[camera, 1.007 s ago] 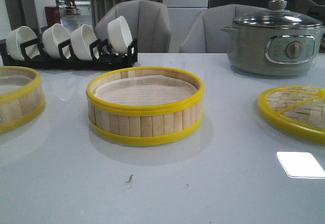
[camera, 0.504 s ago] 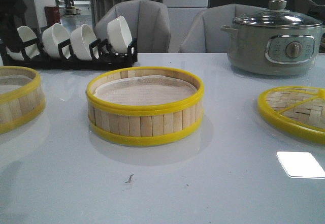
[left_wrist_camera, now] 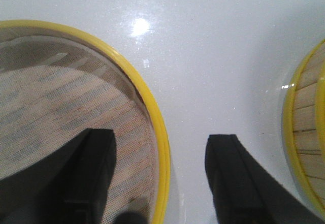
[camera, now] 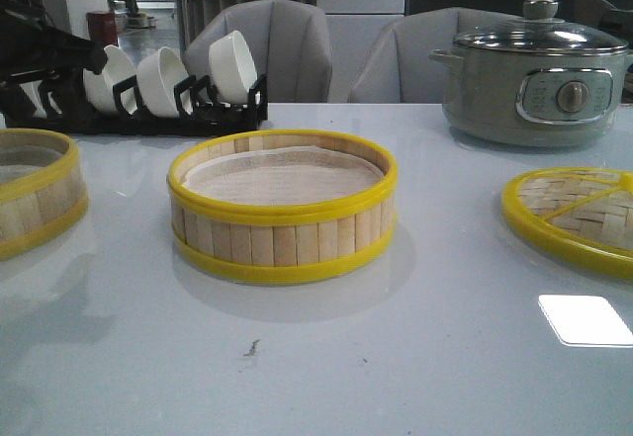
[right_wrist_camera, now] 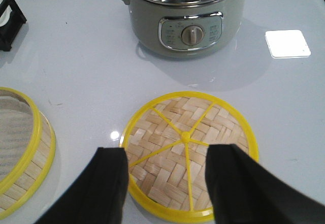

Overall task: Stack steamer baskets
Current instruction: 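Grip the basket rim with the left gripper and lift it, then carry the basket over the middle basket and lower it on top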

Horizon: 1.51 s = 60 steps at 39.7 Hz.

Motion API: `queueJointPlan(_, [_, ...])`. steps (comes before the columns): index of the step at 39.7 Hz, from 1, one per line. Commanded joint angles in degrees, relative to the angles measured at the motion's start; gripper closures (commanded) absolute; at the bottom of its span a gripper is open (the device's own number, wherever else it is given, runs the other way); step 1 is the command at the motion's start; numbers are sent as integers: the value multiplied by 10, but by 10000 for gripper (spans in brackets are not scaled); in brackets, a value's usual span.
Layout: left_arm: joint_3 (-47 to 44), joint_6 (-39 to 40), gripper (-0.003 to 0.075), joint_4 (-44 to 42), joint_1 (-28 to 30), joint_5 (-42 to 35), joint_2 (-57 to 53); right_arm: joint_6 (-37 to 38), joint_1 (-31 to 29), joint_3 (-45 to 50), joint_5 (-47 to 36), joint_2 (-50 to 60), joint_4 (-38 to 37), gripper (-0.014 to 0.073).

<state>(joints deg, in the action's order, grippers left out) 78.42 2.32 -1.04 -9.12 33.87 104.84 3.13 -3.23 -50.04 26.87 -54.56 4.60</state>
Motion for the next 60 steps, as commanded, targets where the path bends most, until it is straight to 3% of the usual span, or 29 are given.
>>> queueJointPlan(1, [24, 5, 269, 4, -2, -12, -8, -6, -2, -22, -43, 5, -1, 141])
queueJointPlan(15, [24, 5, 295, 4, -2, 5, 37, -6, -2, -22, -43, 5, -1, 141])
queueJointPlan(19, [27, 5, 391, 4, -2, 5, 37, -6, -2, -22, -44, 5, -1, 141])
queueJointPlan(24, [28, 5, 633, 4, -2, 7, 37, -6, -2, -22, -46, 5, -1, 141])
queueJointPlan(25, [28, 5, 648, 4, -2, 8, 37, -6, -2, -22, -46, 5, -1, 141])
queueJointPlan(27, [28, 5, 619, 4, -2, 9, 37, -6, -2, -22, -45, 5, -1, 141])
queueJointPlan(33, [40, 5, 635, 4, -5, 25, 33, -6, -2, -22, -45, 5, -1, 141])
queueJointPlan(43, [135, 5, 635, 3, -35, 67, 16, -6, -2, -22, -45, 5, -1, 141])
queueJointPlan(51, [245, 5, 635, 3, -101, 116, 12, -6, -2, -22, -46, 5, -1, 141])
queueJointPlan(60, [294, 5, 635, 3, -206, 117, 16, -6, -2, -22, -46, 5, -1, 141])
